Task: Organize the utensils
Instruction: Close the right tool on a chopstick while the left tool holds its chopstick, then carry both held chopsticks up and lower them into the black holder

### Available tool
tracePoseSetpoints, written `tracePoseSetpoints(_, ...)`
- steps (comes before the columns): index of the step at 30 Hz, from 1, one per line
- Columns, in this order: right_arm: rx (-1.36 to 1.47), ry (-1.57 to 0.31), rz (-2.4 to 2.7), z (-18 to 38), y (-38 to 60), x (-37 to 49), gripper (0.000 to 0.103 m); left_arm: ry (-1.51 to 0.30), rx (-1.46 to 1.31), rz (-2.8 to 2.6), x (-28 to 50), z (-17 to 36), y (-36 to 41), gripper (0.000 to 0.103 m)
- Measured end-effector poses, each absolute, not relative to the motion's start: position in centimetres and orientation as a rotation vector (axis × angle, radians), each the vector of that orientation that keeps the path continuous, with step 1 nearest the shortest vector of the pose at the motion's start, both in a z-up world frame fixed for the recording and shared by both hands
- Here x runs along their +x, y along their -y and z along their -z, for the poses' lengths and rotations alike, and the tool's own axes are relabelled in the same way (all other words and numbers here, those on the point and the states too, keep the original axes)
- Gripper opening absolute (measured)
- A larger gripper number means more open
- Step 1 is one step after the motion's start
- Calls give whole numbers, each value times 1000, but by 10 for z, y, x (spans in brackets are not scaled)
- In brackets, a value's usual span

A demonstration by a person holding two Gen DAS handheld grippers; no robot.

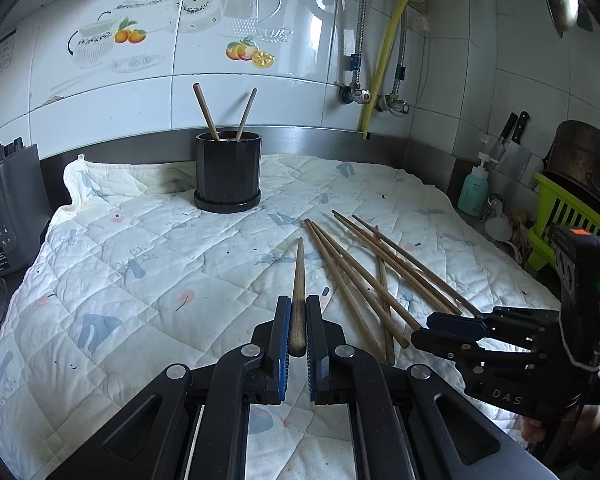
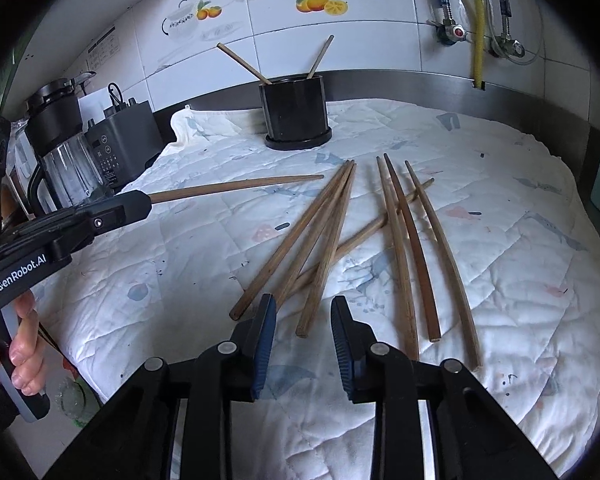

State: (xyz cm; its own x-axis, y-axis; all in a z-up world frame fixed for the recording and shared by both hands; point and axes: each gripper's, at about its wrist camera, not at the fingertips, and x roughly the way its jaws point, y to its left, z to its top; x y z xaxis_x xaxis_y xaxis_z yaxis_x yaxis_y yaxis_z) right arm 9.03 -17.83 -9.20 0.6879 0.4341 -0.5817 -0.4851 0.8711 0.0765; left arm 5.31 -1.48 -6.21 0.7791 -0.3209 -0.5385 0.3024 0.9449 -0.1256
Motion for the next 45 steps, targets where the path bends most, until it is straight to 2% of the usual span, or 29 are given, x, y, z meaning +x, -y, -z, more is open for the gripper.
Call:
tracePoseSetpoints(3,-90,-615,-480,95,181,91,24,-590,-35,337,54,62,14,6)
tracePoseSetpoints(20,7,-594,-440,102,178,116,23,-599,-36,335,58,64,18,6)
tracePoseSetpoints(22,10,-593,-440,102,178,120,16,-599,-39,335,59,64,18,6)
tracePoseSetpoints(31,-13,-581,-437,102,176,118,10,-591,-47,332,61,62,16,6)
tracePoseSetpoints(45,-158,-430,-435,37,178,108,10,-555,-50,313,72,30,5,6)
